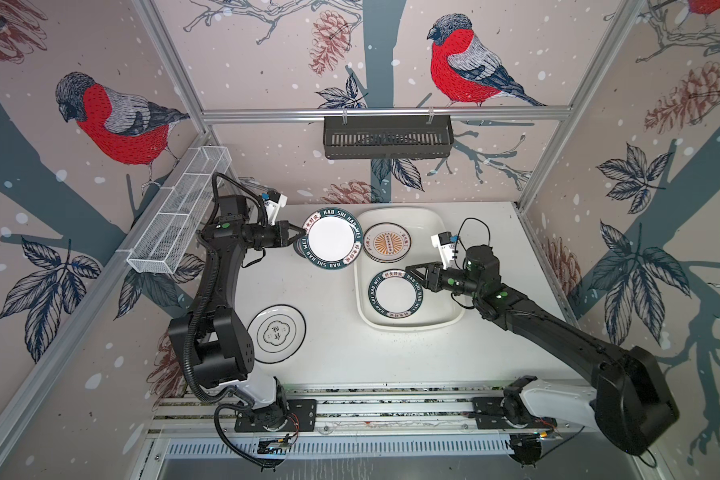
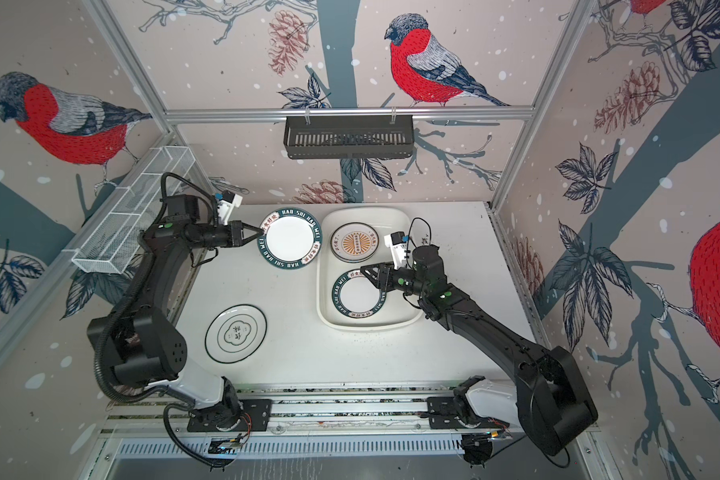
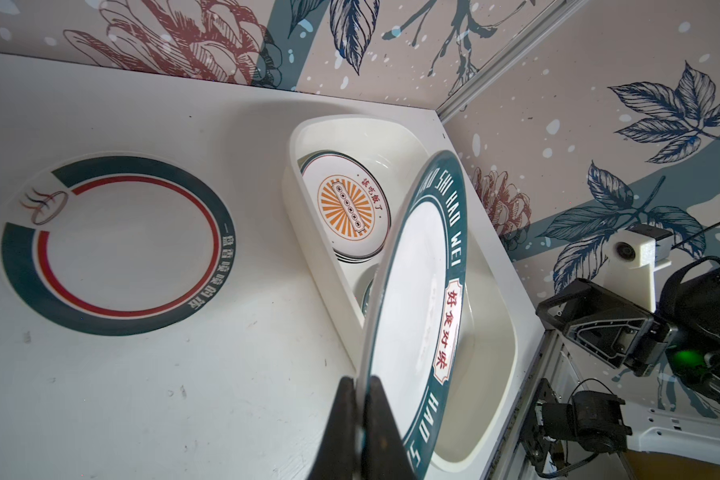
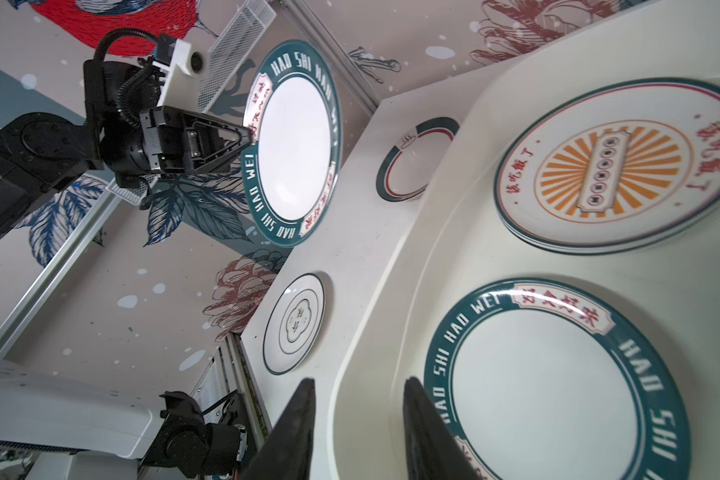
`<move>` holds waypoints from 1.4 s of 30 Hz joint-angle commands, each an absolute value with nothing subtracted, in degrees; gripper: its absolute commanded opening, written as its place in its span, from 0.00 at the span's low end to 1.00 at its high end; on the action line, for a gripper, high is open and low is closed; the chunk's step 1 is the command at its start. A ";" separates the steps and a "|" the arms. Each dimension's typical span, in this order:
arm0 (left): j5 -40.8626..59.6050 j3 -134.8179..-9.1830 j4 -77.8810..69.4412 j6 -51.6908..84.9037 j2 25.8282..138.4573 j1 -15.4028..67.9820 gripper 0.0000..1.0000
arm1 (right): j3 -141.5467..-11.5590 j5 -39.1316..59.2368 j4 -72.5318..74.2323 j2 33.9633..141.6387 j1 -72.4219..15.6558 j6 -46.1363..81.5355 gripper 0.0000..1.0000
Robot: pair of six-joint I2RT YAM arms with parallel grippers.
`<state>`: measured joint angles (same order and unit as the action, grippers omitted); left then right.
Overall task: Place the plates into the plastic bin on the countertop
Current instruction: 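Lift the plate with the left gripper toward the bin while right gripper reaches, then grasp the plate rim with the right gripper while the left gripper releases and withdraws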
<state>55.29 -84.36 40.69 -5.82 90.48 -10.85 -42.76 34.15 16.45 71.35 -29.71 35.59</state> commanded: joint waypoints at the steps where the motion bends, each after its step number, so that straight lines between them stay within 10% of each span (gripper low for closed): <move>1: 57.64 -84.38 37.46 -3.05 89.10 -9.32 0.00 | -44.49 36.31 21.37 73.73 -30.32 35.65 0.38; 23: 55.89 -82.11 32.45 1.15 83.61 2.34 0.00 | -50.36 37.09 29.26 81.71 -33.77 39.93 0.37; 42: 58.95 -78.10 29.21 3.78 80.56 3.22 0.00 | -48.51 37.18 34.99 81.74 -34.02 43.61 0.14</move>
<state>55.92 -78.22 31.53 2.96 81.14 2.83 -48.60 36.77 30.92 81.89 -33.85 43.64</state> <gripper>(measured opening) 0.076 0.144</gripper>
